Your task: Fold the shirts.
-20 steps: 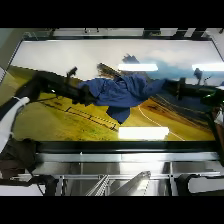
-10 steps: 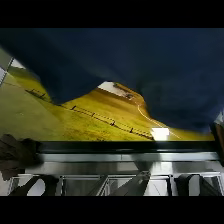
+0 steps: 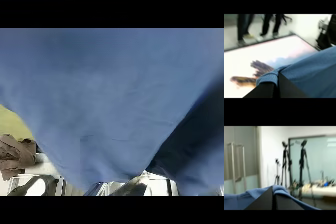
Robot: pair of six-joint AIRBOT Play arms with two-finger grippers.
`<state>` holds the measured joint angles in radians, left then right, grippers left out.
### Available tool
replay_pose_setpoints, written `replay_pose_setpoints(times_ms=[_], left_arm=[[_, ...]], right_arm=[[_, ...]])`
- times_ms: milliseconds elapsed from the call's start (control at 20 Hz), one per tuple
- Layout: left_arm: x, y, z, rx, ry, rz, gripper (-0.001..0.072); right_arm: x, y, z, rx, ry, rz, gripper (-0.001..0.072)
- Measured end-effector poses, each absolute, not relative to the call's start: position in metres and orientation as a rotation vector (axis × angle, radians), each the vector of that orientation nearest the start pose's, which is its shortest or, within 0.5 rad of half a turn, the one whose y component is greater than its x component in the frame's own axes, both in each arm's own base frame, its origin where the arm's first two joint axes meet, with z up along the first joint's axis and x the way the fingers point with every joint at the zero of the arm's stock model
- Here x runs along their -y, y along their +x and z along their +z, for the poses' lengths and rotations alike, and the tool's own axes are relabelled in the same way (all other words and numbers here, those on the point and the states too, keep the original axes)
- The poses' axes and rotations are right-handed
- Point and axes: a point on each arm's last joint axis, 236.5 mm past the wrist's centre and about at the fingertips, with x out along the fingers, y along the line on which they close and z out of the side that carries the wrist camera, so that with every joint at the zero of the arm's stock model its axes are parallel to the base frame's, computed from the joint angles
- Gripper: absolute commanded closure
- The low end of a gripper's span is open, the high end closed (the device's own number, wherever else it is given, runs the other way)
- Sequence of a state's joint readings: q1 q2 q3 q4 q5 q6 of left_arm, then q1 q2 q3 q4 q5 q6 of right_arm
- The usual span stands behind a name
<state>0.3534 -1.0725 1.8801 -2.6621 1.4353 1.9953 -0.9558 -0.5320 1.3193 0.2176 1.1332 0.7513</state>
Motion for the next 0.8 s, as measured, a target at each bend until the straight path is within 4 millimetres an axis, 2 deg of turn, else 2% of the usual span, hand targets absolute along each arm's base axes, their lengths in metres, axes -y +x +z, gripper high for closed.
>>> replay_pose_setpoints(times_ms=[50, 150, 250, 400, 450, 550, 650, 700, 750, 800], left_arm=[[0.107, 0.343, 0.405, -0.362, -0.193, -0.763, 0.0681], [0.116, 0.380, 0.353, -0.484, -0.253, -0.788, 0.0681], [0.121, 0.416, 0.300, -0.600, -0.297, -0.780, 0.0681], [0.121, 0.460, 0.218, -0.760, -0.349, -0.743, 0.0681], [0.121, 0.471, 0.195, -0.802, -0.370, -0.735, 0.0681], [0.117, 0.491, 0.148, -0.876, -0.408, -0.712, 0.0682], [0.108, 0.507, 0.112, -0.922, -0.442, -0.681, 0.0682], [0.103, 0.514, 0.098, -0.935, -0.458, -0.663, 0.0681], [0.096, 0.520, 0.084, -0.946, -0.474, -0.641, 0.0667], [0.090, 0.526, 0.073, -0.954, -0.484, -0.623, 0.0450]], right_arm=[[-0.043, 0.236, 0.506, 0.365, 0.205, 0.467, 0.0690], [-0.020, 0.290, 0.450, 0.184, 0.332, 0.510, 0.0689], [-0.010, 0.362, 0.371, -0.031, 0.446, 0.510, 0.0690], [-0.026, 0.459, 0.251, -0.307, 0.515, 0.489, 0.0690], [-0.033, 0.485, 0.214, -0.380, 0.526, 0.487, 0.0691], [-0.052, 0.528, 0.146, -0.514, 0.547, 0.505, 0.0690], [-0.065, 0.556, 0.099, -0.600, 0.570, 0.517, 0.0686], [-0.068, 0.567, 0.081, -0.627, 0.578, 0.518, 0.0602], [-0.071, 0.575, 0.067, -0.649, 0.587, 0.518, 0.0193], [-0.071, 0.581, 0.058, -0.659, 0.590, 0.518, 0.0034]])
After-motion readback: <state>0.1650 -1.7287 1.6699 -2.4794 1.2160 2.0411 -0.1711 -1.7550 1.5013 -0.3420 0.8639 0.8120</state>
